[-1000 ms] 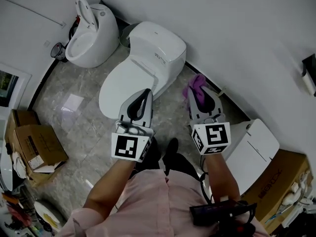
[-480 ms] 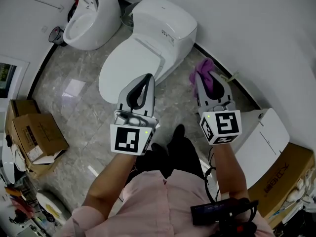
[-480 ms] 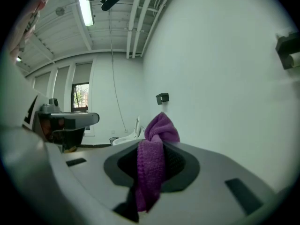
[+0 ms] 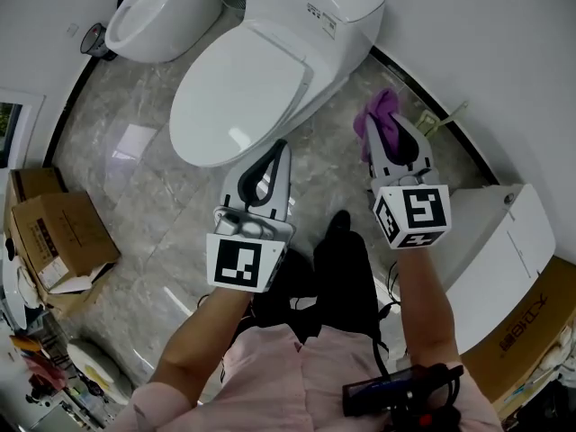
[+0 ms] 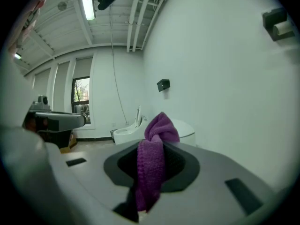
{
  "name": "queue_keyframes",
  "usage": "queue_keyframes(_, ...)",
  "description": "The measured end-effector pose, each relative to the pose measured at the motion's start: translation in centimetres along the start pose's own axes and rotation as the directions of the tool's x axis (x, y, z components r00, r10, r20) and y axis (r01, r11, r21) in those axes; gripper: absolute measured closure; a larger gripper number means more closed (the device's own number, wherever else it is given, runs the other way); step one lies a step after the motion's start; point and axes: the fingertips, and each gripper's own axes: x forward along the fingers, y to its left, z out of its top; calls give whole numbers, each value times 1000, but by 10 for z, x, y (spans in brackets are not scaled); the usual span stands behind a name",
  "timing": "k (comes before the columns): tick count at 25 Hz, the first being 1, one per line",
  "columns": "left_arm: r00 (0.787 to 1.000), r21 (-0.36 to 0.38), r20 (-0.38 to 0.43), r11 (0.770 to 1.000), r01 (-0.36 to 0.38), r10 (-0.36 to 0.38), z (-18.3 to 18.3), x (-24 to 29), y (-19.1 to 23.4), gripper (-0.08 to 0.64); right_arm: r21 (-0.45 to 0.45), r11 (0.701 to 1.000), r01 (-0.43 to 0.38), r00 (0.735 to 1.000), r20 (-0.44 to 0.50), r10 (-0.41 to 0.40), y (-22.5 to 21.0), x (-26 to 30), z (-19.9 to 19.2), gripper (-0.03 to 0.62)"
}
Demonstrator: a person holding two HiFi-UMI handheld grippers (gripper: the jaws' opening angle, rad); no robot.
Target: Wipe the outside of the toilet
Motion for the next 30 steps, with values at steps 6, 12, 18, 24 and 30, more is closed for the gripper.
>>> queue_keyframes(6,999,-25,-28,999,35,-36,-99,4,1,557,5,1000,-1,999,-41,1,1,29,-103,514)
queue_keyframes(12,995,-19,-28,996,90,-91,-209,31,-9,557,25,999,-44,998,-45,45,-3,59,-203,513)
queue_keyframes(18,992,-13,-37,993,117,-117,-311,54,-16,557,48,997,-64,997,-30,66,-15,88,-293,513)
queue_keyframes(24,993,38,12,993,113,-113,-370,70,-9,557,-4,996,-87,996,15,87,-32,114,-342,512)
queue_keyframes(30,996,46,15,995,92,-93,-376,64,1,557,33,997,-69,997,19,68,-41,126,-349,512)
